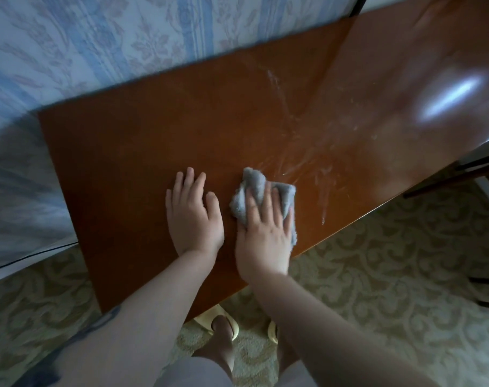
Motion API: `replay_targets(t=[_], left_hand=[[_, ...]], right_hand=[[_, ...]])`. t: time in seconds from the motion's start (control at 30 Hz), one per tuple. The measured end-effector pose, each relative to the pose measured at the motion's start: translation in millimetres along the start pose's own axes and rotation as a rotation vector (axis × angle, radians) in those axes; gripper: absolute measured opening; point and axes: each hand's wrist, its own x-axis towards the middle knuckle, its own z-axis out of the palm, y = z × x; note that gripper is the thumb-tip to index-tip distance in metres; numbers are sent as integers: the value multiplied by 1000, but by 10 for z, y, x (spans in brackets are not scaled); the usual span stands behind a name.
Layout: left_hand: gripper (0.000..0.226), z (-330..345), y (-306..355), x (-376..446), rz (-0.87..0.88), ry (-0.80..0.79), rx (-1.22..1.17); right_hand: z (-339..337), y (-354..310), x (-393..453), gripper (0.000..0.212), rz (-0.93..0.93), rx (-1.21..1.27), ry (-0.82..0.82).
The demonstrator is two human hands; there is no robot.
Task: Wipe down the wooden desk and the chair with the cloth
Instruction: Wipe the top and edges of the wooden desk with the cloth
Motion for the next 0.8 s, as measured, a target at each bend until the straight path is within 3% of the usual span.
replay_targets(t=[0.1,0.2,0.33,0.4,0.47,0.53,0.63,0.7,0.8], left_hand=[[48,-42,7,3,-4,-18,-35],[47,-57,-10,17,24,-31,-17],[40,-44,2,-24,5,-22,3],[39,-25,3,-40,-6,-19,10],[40,-24,4,-26,3,-14,5],[40,-22,10,6,2,-20,3],[39,-33,15,-3,-7,-20,22],[39,-26,18,-19,-12,-11,29],[40,-5,15,0,-4,-9,21]], right_hand=[[28,-155,-94,61,-240,-5,-141],[-136,216,116,55,-452,-125,-188],[-162,402,56,56,-15,-61,35],[-32,190,-109,59,100,-13,55],[61,-8,-198,62,19,11,-6],[14,-32,-120,61,-174,2,-79],[-116,318,102,55,-337,-55,-154],[-161,537,61,54,-142,-24,-35],[-3,266,-139,57,151,-19,134]])
